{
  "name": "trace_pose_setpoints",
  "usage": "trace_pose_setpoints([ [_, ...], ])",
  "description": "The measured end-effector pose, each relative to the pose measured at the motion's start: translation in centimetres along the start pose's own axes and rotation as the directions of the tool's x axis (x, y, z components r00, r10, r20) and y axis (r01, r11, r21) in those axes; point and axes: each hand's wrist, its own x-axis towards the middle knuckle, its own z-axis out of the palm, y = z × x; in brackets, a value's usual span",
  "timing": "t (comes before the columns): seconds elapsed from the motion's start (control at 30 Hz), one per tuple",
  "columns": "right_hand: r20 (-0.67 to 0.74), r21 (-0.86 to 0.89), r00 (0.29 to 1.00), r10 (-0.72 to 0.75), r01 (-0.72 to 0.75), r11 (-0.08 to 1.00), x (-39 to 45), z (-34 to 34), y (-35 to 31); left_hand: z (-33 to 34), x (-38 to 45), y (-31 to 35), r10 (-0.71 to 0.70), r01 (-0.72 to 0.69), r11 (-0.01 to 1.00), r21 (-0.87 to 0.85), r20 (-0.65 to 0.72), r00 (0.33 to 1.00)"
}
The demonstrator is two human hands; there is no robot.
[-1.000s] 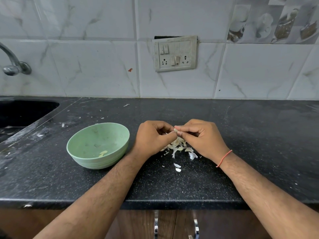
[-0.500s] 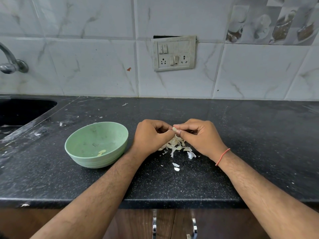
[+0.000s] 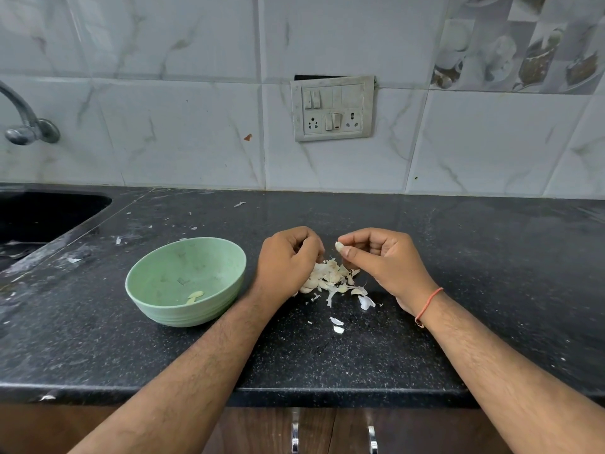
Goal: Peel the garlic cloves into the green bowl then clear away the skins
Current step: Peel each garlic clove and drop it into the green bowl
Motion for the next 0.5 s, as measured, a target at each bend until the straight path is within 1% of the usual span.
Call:
trace_pose_setpoints([
  [0.17,-0.024,0.002,1.000,0.009,-0.009,1.000,0.05,0.06,-0.23,0.08,0.08,-0.09,0.011,-0.012,0.999,0.043,0.005,1.000],
  [0.23,-0.027,-0.009,1.000,0.012,-0.012,1.000,0.07,-0.01,-0.16,0.20,0.13,-0.26,0.016,-0.017,0.999,0.034,0.031,0.999],
  [0.33,-0.022,-0.020,1.000,0.014,-0.014,1.000,0.11,-0.02,-0.02,0.29,0.10,-0.50,0.058,-0.059,0.998,0.016,0.044,0.997],
  [0.5,-0.019,-0.035,1.000,-0.006,0.005,0.999,0.13,-0.03,0.11,0.06,0.02,-0.44,0.088,-0.083,0.995,-0.060,0.103,0.991],
])
